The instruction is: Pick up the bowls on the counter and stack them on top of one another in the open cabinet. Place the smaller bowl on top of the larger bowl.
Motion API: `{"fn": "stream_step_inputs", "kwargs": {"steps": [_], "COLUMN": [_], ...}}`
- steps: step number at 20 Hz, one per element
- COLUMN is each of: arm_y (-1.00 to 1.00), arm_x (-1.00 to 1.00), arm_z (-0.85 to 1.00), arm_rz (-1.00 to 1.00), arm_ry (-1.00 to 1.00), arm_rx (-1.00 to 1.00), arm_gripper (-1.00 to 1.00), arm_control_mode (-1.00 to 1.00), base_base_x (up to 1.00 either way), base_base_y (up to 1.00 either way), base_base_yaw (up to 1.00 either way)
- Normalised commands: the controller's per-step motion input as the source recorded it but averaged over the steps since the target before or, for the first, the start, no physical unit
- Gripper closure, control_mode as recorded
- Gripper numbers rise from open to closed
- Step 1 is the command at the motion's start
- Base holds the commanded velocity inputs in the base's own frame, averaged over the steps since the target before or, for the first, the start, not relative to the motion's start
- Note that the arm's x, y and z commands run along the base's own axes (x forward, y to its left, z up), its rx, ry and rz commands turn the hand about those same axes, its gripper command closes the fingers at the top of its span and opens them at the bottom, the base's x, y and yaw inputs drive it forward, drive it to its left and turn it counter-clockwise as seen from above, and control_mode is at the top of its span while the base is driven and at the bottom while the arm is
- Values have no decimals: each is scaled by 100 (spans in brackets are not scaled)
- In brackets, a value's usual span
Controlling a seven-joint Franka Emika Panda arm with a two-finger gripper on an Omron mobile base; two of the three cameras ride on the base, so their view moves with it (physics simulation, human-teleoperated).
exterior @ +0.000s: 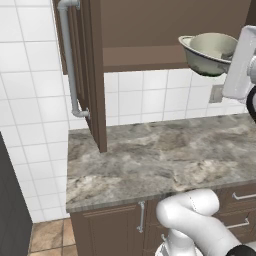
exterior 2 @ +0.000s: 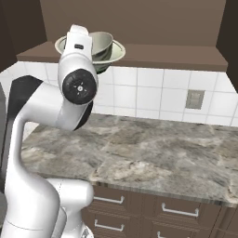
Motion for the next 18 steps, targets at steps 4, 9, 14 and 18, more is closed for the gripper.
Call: {"fn": "stream_step_inputs", "kwargs": {"steps": [4,9,14,18], "arm_y": [16,9,8,6], "arm_x": [41,38,29,33], "arm_z": [0,3,16,22], "arm_rz": [0,0,0,0], "arm_ry": [-15,-13,-3,0], "arm_rx": [0,0,0,0], "arm_gripper": [100,100,100,100], "arm_control_mode": [-100,-100,-100,-100], "base_base_x": [0,0,0,0], "base_base_y": [0,0,0,0], "base_base_yaw": [0,0,0,0]}}
